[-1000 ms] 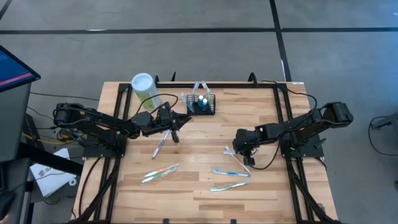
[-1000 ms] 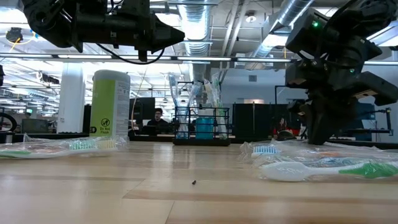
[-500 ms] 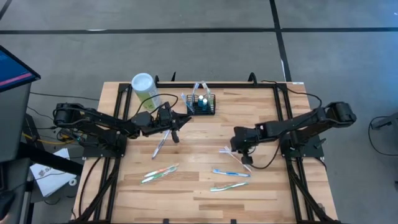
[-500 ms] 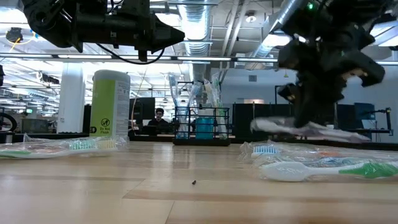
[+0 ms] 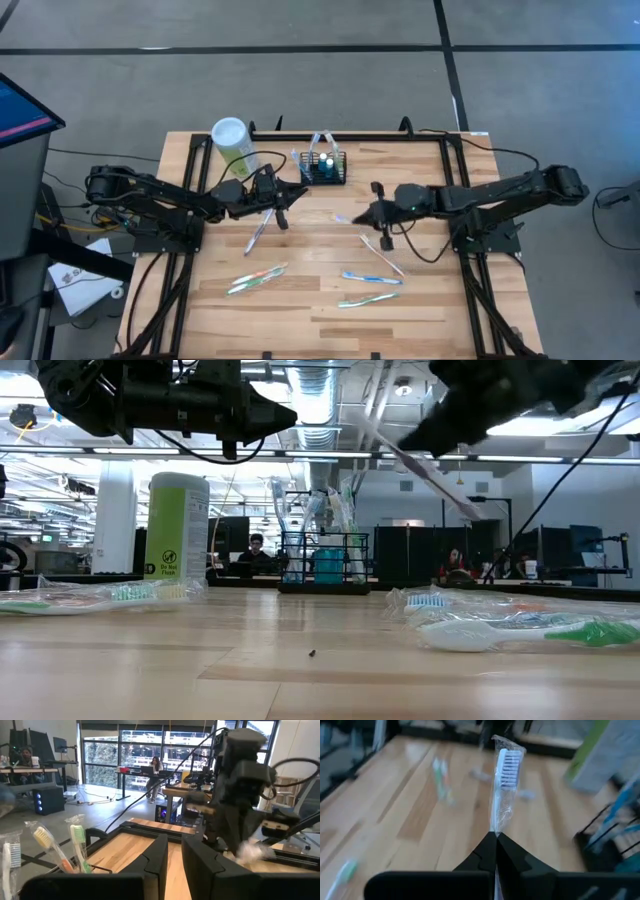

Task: Pick & Place toothbrushing station
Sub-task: Put the purple toothbrush into the black wire organizer

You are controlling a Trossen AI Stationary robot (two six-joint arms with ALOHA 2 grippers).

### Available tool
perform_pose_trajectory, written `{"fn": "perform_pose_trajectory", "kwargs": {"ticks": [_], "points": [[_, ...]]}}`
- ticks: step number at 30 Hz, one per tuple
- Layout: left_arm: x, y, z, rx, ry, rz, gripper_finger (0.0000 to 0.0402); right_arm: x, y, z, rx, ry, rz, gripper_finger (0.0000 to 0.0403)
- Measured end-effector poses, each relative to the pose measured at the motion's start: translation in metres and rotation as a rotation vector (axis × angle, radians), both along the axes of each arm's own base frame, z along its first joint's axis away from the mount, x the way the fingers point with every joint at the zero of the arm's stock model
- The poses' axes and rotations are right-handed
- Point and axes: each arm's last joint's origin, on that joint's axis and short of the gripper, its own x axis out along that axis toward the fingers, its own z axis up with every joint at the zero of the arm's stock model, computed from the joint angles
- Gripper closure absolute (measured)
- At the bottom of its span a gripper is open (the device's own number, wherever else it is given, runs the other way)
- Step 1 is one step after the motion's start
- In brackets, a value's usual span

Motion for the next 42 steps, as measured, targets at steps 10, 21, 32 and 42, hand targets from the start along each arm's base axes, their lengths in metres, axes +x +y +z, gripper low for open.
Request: {"fn": "perform_pose_trajectory", "kwargs": {"ticks": [10,21,32,42], "points": [[0.000,-0.001,0.001,0.001,-0.005,-0.024,0.0352,0.018,-0.023,0.013,0.019,-0.241,-0.037,0.0403],[0.000,-0.001,0.006,0.015,-0.057,-0.029,0.0277,0.038,-0.038,0.006,0.048,-0.396,-0.057,0.0403],[-0.001,-0.001,0.009,0.024,-0.088,-0.047,0.0234,0.065,-0.047,0.013,0.084,-0.440,-0.012,0.0403],[-0.001,-0.003,0.011,0.035,-0.106,-0.097,0.0231,0.089,-0.050,0.008,0.076,-0.422,-0.010,0.0403]]}}
